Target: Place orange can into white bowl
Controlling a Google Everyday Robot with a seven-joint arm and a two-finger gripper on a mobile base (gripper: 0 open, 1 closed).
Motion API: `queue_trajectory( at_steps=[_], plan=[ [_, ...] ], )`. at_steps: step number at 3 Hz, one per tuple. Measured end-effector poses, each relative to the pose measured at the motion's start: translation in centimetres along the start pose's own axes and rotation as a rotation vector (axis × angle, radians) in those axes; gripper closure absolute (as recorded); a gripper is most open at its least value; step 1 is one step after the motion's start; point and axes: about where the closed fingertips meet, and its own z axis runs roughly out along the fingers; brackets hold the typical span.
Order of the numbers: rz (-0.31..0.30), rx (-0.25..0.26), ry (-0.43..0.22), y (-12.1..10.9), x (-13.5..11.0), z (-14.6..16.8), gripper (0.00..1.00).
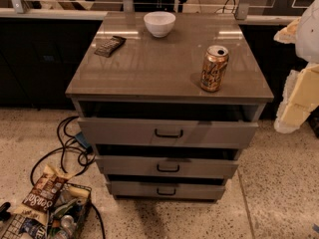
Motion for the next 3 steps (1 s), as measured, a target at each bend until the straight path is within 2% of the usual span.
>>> queue_trajectory(
  at_steps=[1, 2, 3],
  plan=[
    [0.0, 0.0, 0.0, 0.0, 0.0, 0.0, 0.0],
    [0.036, 0.031, -0.081, -1.1, 0.2, 0.8, 0.0],
    [0.131, 0.071, -0.259, -2.9, 1.6, 3.4, 0.0]
  ],
)
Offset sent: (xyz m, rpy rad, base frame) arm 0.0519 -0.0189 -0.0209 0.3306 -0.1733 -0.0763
